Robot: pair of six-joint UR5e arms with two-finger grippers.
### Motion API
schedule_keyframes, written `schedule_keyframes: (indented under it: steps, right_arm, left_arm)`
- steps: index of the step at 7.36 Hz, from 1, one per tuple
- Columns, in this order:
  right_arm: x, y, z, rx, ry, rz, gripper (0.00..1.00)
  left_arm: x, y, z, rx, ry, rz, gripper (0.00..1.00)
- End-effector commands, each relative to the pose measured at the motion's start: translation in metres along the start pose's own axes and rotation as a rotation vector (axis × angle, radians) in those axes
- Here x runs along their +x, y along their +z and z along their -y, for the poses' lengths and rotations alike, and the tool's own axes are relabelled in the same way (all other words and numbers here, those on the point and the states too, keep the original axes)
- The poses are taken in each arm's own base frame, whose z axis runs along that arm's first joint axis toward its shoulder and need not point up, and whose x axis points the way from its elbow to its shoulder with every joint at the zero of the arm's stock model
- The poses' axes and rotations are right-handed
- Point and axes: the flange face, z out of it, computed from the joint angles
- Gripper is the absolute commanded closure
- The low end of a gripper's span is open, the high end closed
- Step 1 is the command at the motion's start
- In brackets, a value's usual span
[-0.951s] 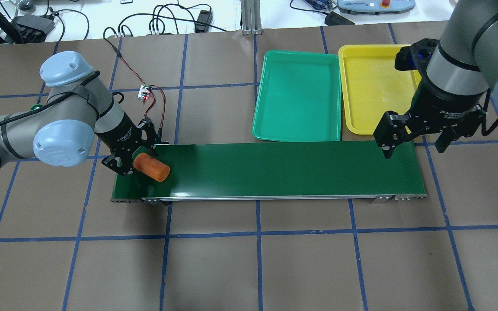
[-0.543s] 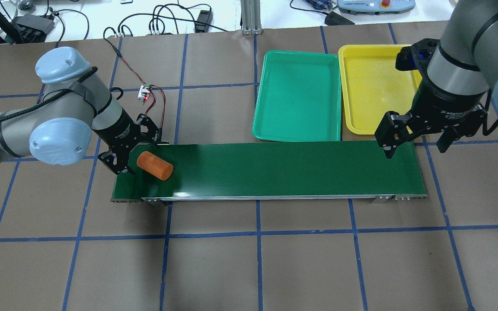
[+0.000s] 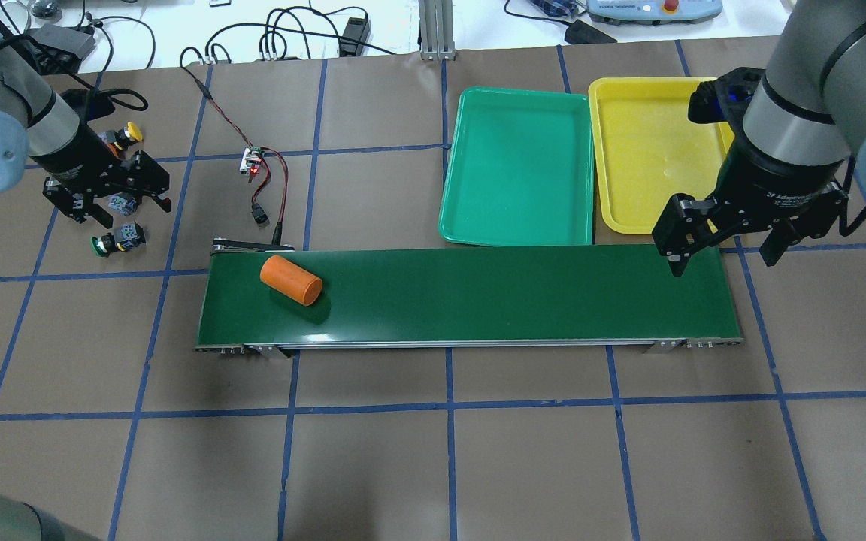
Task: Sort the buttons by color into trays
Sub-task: 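Return the left gripper to the buttons and grasp a blue-based button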
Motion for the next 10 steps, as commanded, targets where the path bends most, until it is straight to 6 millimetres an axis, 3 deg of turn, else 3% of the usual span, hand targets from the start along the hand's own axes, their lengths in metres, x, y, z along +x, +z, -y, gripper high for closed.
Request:
schedule_keyframes:
  steps: [1, 2, 3, 5, 6, 8, 9, 10]
  right_arm:
    - [0.0, 0.001, 0.0, -0.003, -0.001, 0.001, 0.0]
    - [0.0, 0.001, 0.0, -0.004, -0.001, -0.002, 0.0]
    - [0.0, 0.001, -0.001, -0.003, -0.001, -0.002, 0.0]
    - [0.0, 0.001, 0.0, -0.003, -0.001, -0.005, 0.0]
    - [0.001, 0.0, 0.0, 0.0, 0.001, -0.004, 0.0]
    - [0.002, -0.006, 0.002, 0.022, 0.0, -0.009, 0.0]
    - [0.002, -0.01, 0.0, 0.033, -0.007, -0.009, 0.0]
    - [0.001, -0.011, 0.001, 0.047, -0.006, -0.006, 0.0]
  left_arm:
    - [-0.041, 0.036, 0.041, -0.025, 0.474, 0.0, 0.0]
    - [-0.074, 0.059, 0.044, -0.01, 0.57, 0.005, 0.0]
    - [-0.094, 0.077, 0.045, 0.0, 0.679, 0.006, 0.0]
    - [-0.094, 0.09, 0.045, -0.023, 0.766, -0.009, 0.0]
    - [-0.092, 0.098, 0.04, -0.033, 0.761, -0.025, 0.08]
    - [-0.09, 0.105, 0.035, -0.034, 0.762, -0.027, 0.57]
    - [-0.091, 0.099, 0.037, -0.029, 0.766, -0.015, 0.88]
    - [-0.086, 0.086, 0.032, -0.027, 0.728, -0.01, 1.0]
